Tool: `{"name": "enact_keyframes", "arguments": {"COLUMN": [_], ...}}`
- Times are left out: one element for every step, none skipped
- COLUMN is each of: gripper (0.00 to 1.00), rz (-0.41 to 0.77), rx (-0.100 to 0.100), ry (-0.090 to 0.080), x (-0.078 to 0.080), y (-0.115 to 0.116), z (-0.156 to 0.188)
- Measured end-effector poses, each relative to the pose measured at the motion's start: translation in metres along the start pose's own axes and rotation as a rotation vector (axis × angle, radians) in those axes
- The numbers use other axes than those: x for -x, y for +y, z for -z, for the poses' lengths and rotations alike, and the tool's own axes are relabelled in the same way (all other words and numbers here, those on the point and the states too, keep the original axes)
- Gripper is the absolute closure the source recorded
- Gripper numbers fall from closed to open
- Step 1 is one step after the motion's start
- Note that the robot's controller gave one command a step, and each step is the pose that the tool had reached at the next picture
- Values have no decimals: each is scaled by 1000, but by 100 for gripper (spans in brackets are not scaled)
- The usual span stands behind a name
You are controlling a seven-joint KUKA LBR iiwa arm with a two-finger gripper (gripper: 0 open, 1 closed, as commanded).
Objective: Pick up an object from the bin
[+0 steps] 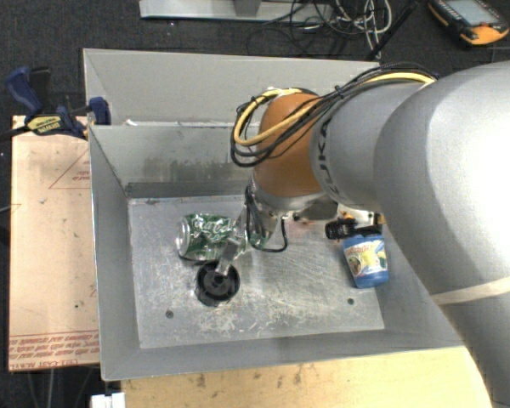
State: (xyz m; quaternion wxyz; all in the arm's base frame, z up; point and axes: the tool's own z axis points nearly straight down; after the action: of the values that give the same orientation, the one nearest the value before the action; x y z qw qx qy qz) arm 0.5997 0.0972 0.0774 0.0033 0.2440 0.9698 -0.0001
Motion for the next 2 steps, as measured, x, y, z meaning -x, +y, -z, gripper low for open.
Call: {"name": "enact_keyframes", "arguments": {"gripper": [100,100], "rz": [0,0], "rx": [0,-1], "ry": [0,2], "x": [0,0], "y": [0,0], "z": [0,2]}}
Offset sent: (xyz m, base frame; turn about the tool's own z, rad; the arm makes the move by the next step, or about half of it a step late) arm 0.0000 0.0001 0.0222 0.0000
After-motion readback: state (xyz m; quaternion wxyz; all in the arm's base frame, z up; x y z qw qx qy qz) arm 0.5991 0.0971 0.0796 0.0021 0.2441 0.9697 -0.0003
